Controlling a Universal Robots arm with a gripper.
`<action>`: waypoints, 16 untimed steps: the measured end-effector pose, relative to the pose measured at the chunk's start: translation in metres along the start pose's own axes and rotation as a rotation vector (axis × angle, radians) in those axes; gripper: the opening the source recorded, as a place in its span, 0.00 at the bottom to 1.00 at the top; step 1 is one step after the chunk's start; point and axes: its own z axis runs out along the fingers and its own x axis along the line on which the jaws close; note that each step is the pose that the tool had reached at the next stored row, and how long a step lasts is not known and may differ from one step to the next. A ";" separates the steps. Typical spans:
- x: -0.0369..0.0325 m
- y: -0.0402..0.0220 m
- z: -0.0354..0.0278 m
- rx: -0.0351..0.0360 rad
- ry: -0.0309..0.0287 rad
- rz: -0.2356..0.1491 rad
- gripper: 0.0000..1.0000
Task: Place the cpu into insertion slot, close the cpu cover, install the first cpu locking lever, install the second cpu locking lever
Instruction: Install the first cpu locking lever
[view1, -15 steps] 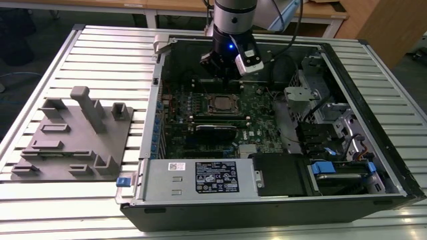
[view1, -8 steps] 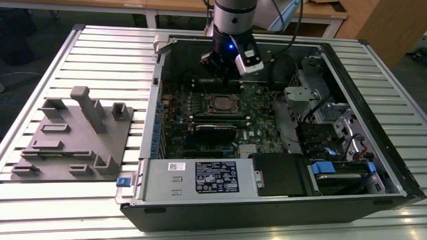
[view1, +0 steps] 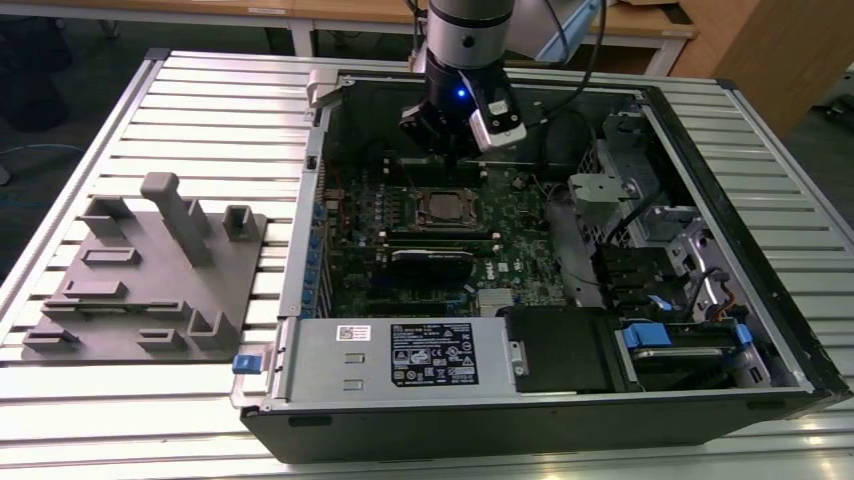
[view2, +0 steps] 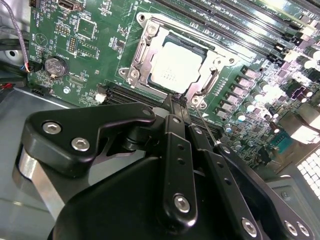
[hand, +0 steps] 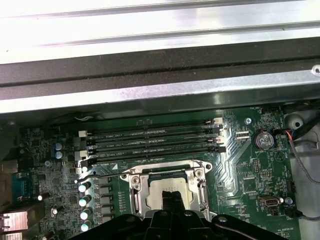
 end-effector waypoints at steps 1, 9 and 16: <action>0.0001 0.0000 0.0000 0.0000 0.0000 0.000 0.11; 0.0016 -0.0002 -0.0001 0.0000 0.0000 0.000 0.11; 0.0043 -0.0005 -0.0002 0.0001 0.0000 0.000 0.11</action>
